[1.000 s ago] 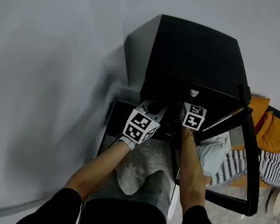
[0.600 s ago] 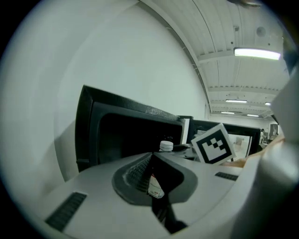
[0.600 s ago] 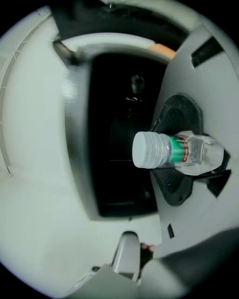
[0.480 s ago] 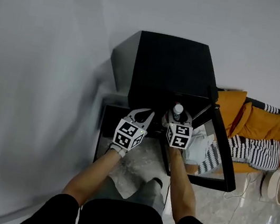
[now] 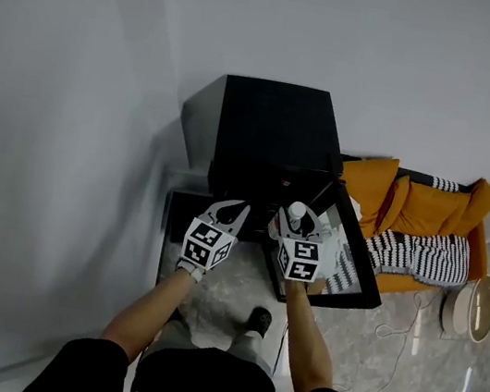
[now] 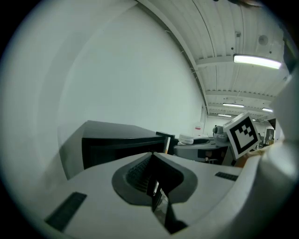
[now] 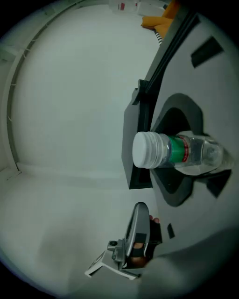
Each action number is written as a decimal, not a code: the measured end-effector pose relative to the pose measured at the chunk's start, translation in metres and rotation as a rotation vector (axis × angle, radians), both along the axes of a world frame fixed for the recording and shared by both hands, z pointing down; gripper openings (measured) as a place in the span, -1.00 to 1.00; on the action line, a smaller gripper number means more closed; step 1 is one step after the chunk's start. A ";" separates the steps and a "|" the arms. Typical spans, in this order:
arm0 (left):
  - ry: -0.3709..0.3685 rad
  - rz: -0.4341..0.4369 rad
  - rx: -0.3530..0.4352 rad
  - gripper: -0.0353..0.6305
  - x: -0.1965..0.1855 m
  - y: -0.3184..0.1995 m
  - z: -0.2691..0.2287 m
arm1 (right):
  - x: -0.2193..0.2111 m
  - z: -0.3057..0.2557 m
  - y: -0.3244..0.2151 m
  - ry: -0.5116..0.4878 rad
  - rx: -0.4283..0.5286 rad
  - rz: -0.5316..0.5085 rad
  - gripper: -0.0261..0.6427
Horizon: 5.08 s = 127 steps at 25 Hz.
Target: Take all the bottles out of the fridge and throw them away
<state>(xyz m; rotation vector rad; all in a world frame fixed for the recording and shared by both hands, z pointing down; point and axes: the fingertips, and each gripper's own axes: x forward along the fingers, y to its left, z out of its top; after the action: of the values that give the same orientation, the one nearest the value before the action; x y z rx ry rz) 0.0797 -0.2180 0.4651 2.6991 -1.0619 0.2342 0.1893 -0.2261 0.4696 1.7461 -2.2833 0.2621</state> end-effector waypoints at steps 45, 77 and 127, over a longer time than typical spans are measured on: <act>-0.003 -0.533 0.031 -0.87 -0.276 0.027 -0.023 | -0.294 -0.031 -0.009 0.005 0.046 -0.578 -0.30; -0.044 -0.564 -0.158 -0.87 -0.330 -0.066 0.127 | -0.395 0.143 -0.128 -0.015 -0.057 -0.712 -0.30; -0.006 -0.609 -0.351 -0.87 -0.354 0.022 0.383 | -0.369 0.509 -0.116 0.096 -0.313 -0.546 -0.24</act>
<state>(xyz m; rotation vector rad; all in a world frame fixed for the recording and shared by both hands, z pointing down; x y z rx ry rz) -0.2748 -0.1965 0.8477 1.9663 -1.6051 0.2817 -0.1801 -0.3424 0.9789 0.9245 -2.3837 0.3870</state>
